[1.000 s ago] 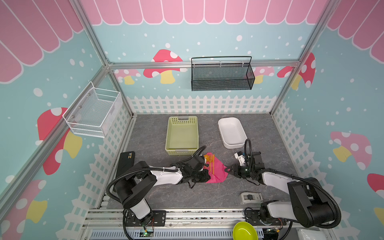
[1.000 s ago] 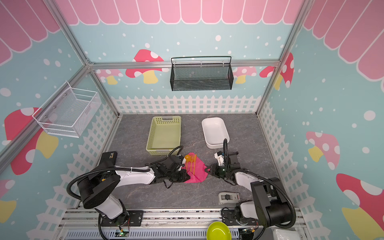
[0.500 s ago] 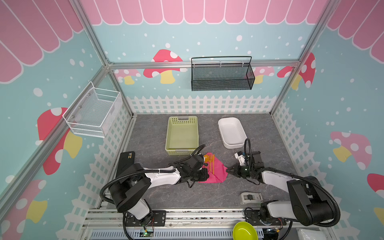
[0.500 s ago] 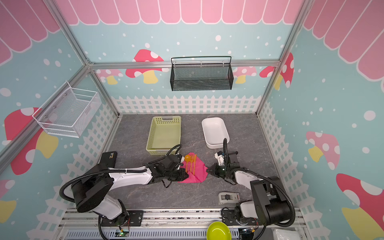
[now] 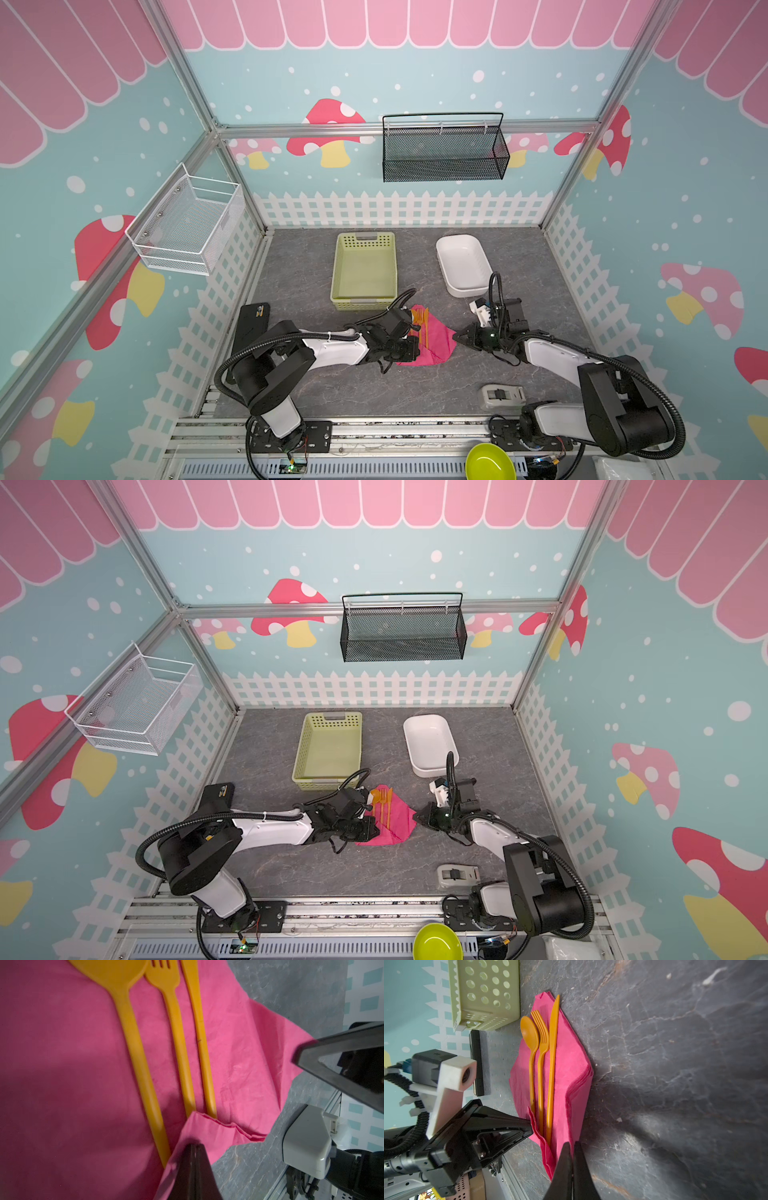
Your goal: Place the utensils on the paper napkin and roll it up
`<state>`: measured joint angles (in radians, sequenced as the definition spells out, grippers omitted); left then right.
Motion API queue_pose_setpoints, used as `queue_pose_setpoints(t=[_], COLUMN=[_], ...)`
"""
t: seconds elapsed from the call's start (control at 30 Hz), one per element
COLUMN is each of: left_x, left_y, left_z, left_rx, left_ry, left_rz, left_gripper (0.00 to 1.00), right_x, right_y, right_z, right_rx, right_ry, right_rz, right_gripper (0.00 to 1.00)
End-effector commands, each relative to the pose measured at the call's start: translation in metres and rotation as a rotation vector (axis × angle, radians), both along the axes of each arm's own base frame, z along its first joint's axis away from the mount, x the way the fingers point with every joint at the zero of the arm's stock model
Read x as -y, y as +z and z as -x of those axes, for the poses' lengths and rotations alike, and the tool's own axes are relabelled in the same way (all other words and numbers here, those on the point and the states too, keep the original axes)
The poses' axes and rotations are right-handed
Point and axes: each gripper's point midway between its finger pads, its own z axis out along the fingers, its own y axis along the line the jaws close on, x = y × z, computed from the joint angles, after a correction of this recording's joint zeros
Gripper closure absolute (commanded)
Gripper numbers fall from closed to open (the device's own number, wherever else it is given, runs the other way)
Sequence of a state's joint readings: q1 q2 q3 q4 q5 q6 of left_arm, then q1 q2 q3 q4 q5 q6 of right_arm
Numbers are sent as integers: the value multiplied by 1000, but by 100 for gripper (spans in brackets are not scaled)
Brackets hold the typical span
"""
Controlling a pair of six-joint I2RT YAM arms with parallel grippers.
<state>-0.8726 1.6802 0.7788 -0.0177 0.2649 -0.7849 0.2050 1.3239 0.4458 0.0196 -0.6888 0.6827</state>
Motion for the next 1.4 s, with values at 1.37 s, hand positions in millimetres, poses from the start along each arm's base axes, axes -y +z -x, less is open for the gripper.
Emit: queue_pose_setpoints(t=[1.37], left_x=[-12], left_y=[11], left_z=[4], left_rx=[20], left_ry=[23], left_rz=[12], left_gripper=[95], right_x=[-117], right_y=[21], right_z=[-5], right_rx=[-14], right_ry=[179], right_rz=[-76], right_gripper=[99])
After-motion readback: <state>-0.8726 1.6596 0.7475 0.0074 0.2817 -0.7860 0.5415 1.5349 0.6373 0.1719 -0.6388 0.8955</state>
